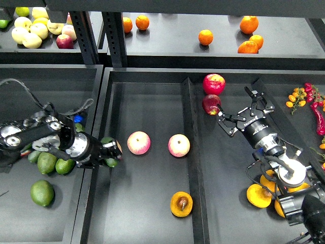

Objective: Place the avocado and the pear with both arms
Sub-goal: 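Lift the avocado and carry it into the bin of avocados, then open the left gripper to release the avocado among the others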

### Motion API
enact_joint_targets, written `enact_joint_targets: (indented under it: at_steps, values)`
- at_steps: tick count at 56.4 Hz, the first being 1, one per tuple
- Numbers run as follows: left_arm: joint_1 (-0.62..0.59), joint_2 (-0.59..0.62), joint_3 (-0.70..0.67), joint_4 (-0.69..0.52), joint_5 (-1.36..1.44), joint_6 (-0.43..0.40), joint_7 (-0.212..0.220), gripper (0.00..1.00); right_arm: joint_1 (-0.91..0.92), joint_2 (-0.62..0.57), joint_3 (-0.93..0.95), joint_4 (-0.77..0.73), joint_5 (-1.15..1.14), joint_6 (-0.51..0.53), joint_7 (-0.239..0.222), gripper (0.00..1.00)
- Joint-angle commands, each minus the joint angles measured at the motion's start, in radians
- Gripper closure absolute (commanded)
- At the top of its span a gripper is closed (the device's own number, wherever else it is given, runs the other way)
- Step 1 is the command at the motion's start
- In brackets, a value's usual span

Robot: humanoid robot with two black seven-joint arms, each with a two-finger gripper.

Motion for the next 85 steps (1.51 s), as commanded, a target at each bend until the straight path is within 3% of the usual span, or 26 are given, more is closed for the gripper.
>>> enact_joint_targets:
  at_steps: [1,27,69,77,79,80,85]
  values:
    - [0.012,0.094,-0.015,-0.001,-0.019,0.0,0.0,0.61,0.0,0.0,-0.001,0.0,0.0,0.0,0.0,0.0]
    - [0.107,0.126,-0.047,0.042,-0.021,0.0,0.0,0.58,0.0,0.0,-0.004,0.004,-0.002,0.0,0.0,0.0]
    - [0.16,0.087,-0.052,0.091,-0.019,0.0,0.0,0.44,-0.005,0.0,-0.001,0.01,-0.002,0.0,0.0,0.0]
    - [0.16,0.084,-0.052,0.102,-0.019,0.0,0.0,0.32,-0.005,0.0,0.001,0.01,-0.002,0.0,0.0,0.0]
    - [0.16,0.084,-0.055,0.103,-0.019,0.0,0.0,0.26,-0.005,0.0,0.001,0.01,-0.002,0.0,0.0,0.0]
    - [0.16,0.082,-0.07,0.103,-0.021,0.0,0.0,0.15,-0.005,0.0,0.001,0.012,-0.002,0.0,0.0,0.0]
    - [0.16,0.071,-0.122,0.102,-0.021,0.0,0.0,0.11,-0.005,0.0,0.001,0.012,-0.002,0.0,0.0,0.0]
